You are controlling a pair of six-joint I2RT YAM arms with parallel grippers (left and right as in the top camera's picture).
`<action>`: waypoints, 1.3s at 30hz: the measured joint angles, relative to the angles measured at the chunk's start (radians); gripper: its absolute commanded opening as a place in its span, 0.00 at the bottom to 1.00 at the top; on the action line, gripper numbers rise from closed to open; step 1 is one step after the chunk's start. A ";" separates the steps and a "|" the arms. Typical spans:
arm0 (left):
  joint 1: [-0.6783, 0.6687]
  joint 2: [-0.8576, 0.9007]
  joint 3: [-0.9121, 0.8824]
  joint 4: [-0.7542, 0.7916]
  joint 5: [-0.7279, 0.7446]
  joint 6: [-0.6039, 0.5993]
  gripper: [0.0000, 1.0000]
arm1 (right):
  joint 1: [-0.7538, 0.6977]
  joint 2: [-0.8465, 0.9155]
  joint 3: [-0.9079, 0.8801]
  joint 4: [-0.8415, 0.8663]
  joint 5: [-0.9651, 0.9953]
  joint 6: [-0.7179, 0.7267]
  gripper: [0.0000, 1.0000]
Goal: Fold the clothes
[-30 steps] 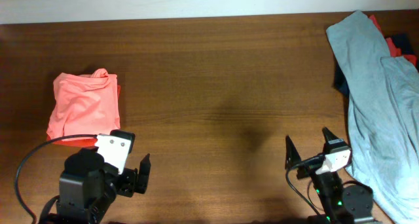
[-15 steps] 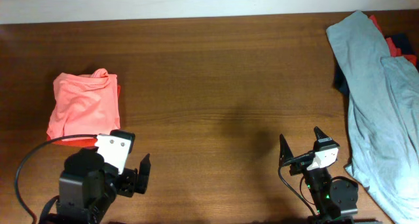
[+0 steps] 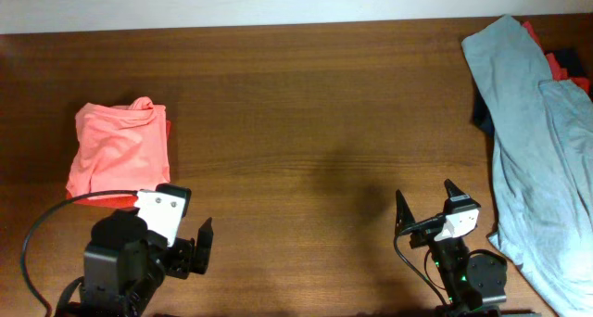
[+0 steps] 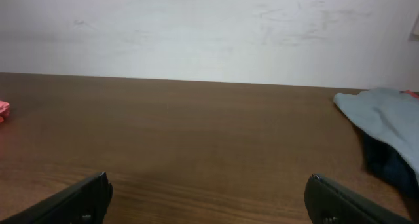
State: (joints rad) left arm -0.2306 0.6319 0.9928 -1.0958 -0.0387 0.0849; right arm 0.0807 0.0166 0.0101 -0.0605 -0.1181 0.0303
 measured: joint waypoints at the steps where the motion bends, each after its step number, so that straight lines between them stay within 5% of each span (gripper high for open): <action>1: 0.000 0.000 0.000 0.000 0.000 0.000 0.99 | 0.000 0.000 0.000 0.000 0.000 0.000 0.98; 39: 0.045 -0.138 -0.063 -0.004 0.000 0.000 0.99 | 0.000 0.000 0.000 0.000 0.000 0.000 0.98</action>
State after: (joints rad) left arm -0.1852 0.4934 0.9298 -1.1000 -0.0387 0.0849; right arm 0.0807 0.0166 0.0101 -0.0605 -0.1181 0.0299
